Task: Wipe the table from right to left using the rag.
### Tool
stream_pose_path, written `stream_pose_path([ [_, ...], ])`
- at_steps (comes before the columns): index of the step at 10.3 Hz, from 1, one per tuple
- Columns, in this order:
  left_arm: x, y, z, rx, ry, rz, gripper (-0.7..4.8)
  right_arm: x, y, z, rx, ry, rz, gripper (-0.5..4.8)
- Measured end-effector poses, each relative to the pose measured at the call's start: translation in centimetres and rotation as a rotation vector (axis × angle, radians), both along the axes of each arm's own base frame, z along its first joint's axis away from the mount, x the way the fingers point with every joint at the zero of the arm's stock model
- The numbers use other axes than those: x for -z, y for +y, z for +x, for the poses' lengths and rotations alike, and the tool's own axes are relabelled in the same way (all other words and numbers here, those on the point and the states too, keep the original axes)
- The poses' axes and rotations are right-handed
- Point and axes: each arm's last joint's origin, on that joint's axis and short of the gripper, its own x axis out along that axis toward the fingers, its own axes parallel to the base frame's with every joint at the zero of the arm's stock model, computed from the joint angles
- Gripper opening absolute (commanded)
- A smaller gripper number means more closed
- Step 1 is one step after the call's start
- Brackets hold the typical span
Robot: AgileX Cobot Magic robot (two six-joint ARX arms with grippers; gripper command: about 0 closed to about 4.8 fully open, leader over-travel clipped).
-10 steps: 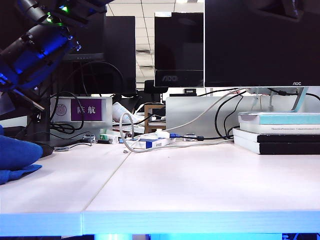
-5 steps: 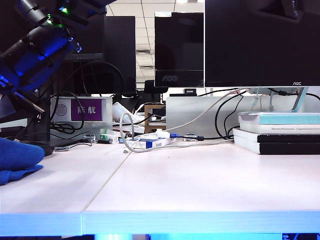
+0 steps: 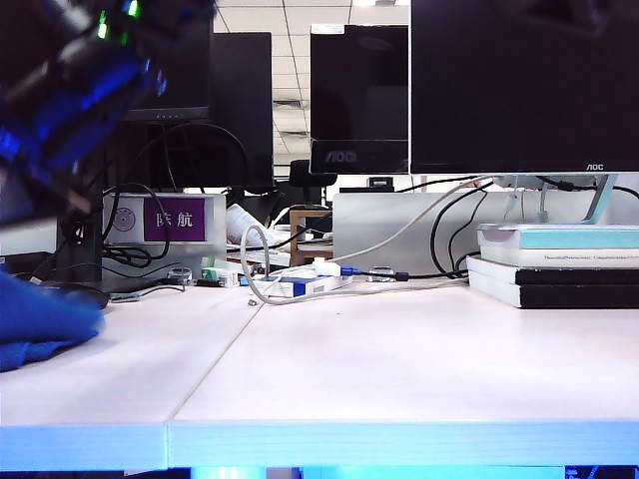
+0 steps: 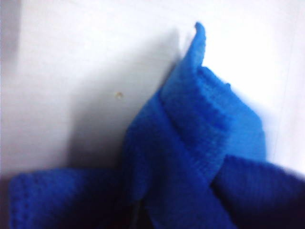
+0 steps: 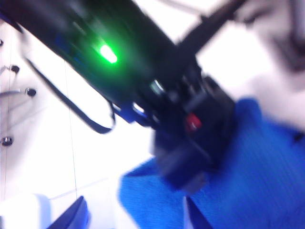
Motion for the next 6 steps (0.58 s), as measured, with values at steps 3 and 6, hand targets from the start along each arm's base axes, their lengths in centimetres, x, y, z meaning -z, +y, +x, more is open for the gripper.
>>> stream_pose_path([
  [3,0.0,0.0,0.0,0.0,0.0,0.01,-0.06,-3.9,-1.5,0.3,0.017,-0.045,0.068,2.51],
  [6,-0.2,-0.2,0.1,0.004,-0.008,0.02,-0.06,-7.2,-3.4,0.9,0.06,-0.098,0.118,1.61],
])
